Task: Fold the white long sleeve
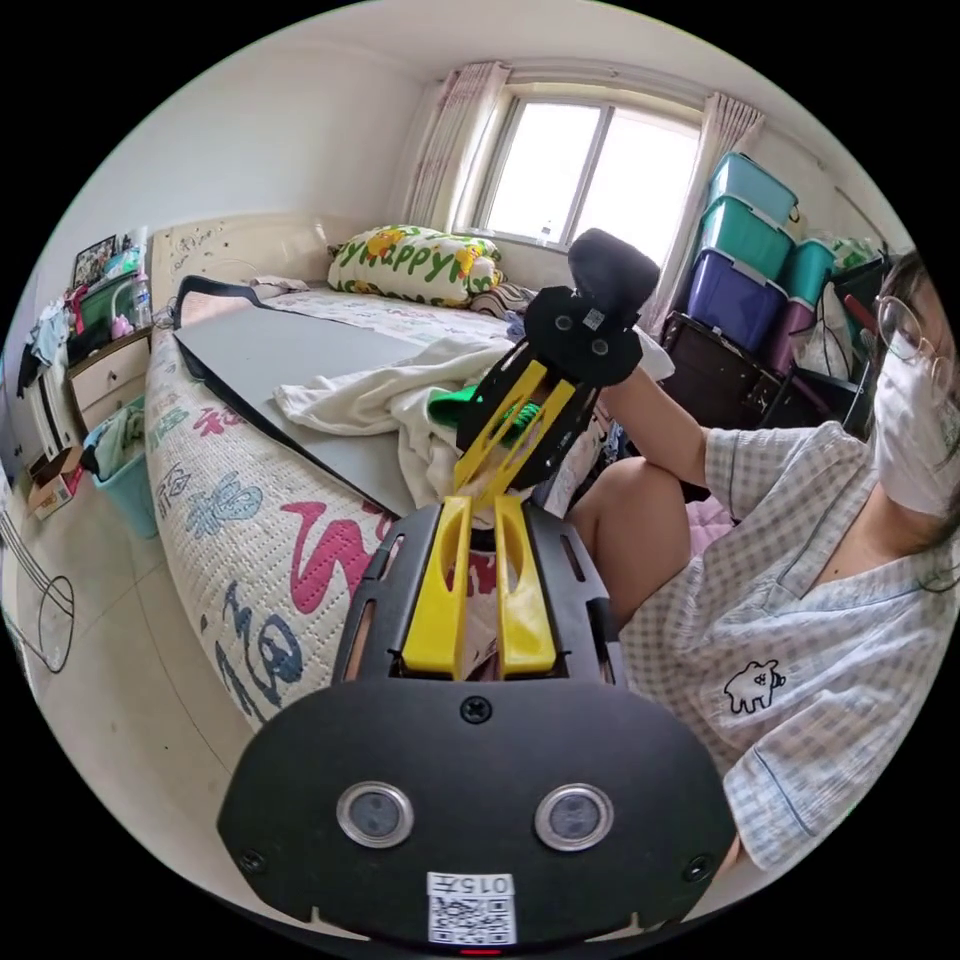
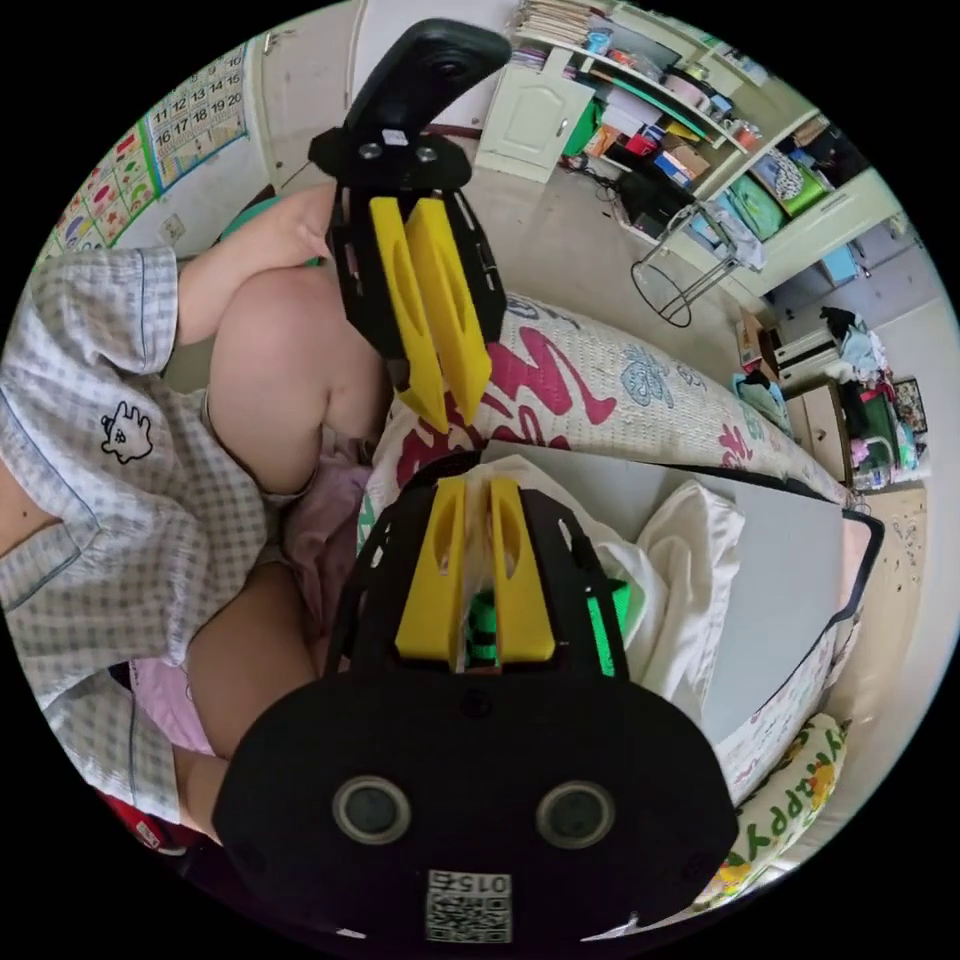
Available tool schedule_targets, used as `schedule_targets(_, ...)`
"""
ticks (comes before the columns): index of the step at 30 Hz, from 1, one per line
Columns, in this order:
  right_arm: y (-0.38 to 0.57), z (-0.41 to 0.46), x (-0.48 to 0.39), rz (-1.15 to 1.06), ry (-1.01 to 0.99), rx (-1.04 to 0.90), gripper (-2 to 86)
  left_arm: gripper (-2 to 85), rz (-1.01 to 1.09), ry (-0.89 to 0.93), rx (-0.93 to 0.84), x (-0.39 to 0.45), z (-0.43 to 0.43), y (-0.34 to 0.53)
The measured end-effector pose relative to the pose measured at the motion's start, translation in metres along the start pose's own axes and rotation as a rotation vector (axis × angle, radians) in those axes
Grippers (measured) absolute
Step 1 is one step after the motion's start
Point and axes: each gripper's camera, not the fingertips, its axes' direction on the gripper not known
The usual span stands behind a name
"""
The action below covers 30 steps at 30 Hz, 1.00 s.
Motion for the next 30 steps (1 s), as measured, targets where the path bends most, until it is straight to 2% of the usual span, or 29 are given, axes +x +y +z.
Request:
schedule_targets(2,0.021,-0.024,0.015,0.124,0.022,0.105,5.0,3.2,0.021,-0.06,-0.03,0.008,0.005,0.001)
schedule_targets(4,0.062,-0.062,0.041,0.311,-0.051,0.284,5.1,4.1,0.056,-0.102,-0.061,0.019,0.013,0.002)
schedule_targets(7,0.116,-0.094,0.056,0.433,-0.157,0.487,5.0,5.3,0.081,-0.104,-0.091,0.03,0.026,0.0)
schedule_targets(14,0.161,-0.123,0.049,0.53,-0.122,0.545,4.7,6.3,0.066,-0.086,-0.171,0.043,0.057,0.003)
schedule_targets(18,0.174,-0.139,0.045,0.567,-0.107,0.55,4.7,0.9,0.065,-0.099,-0.231,0.057,0.065,0.013)
schedule_targets(20,0.184,-0.149,0.045,0.607,-0.093,0.57,4.6,0.1,0.043,-0.181,-0.164,0.064,0.047,0.018)
schedule_targets(22,0.209,-0.177,0.048,0.707,-0.094,0.711,4.1,-0.3,-0.039,-0.308,0.005,0.069,0.004,0.021)
schedule_targets(24,0.232,-0.21,0.049,0.824,-0.074,0.856,3.4,-0.5,-0.071,-0.322,0.169,0.078,-0.038,0.018)
schedule_targets(26,0.235,-0.25,0.036,0.842,0.032,0.923,2.9,-0.6,-0.085,-0.299,0.334,0.093,-0.082,0.009)
schedule_targets(28,0.216,-0.312,0.007,0.842,0.26,0.893,2.6,-0.7,-0.076,-0.326,0.505,0.126,-0.133,-0.012)
schedule_targets(30,0.204,-0.36,-0.019,0.87,0.414,0.948,2.4,-0.8,-0.056,-0.365,0.635,0.163,-0.166,-0.028)
